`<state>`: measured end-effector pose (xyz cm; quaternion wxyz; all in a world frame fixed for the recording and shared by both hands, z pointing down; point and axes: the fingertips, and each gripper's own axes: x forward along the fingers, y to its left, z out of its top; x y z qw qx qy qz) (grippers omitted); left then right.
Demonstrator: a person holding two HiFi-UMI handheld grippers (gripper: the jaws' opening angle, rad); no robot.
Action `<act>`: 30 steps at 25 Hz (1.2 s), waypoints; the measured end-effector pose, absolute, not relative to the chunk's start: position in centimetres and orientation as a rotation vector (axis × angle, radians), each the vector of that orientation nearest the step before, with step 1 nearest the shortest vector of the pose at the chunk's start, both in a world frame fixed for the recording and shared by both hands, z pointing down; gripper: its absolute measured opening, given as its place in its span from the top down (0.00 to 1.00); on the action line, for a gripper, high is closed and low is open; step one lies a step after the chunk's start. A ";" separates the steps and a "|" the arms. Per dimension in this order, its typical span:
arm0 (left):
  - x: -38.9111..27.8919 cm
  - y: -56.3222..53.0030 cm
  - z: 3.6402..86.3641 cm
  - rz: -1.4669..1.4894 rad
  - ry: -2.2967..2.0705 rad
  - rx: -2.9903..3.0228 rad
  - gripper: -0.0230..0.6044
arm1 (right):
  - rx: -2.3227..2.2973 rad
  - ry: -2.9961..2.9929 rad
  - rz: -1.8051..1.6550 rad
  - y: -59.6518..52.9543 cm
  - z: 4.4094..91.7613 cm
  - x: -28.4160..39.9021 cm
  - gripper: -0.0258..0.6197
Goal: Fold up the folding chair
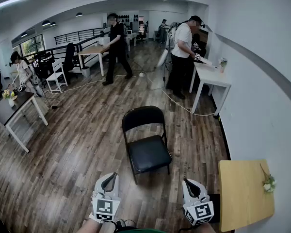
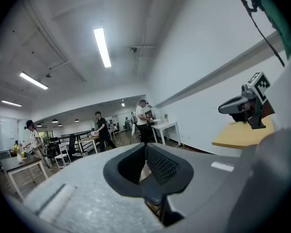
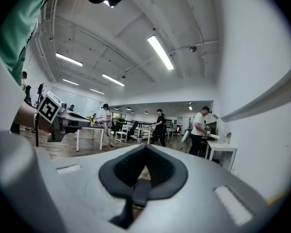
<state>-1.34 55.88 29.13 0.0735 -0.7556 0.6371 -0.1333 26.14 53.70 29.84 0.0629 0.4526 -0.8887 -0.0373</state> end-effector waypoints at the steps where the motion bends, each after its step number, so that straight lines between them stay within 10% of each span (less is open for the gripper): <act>1: -0.6 56.1 29.1 -0.401 1.911 -2.269 0.93 | 1.364 -2.687 -0.111 53.8 29.9 26.7 0.96; 30: -3.3 39.3 34.3 -0.504 1.816 -2.395 0.93 | 1.454 -2.513 0.211 39.5 38.0 26.6 0.96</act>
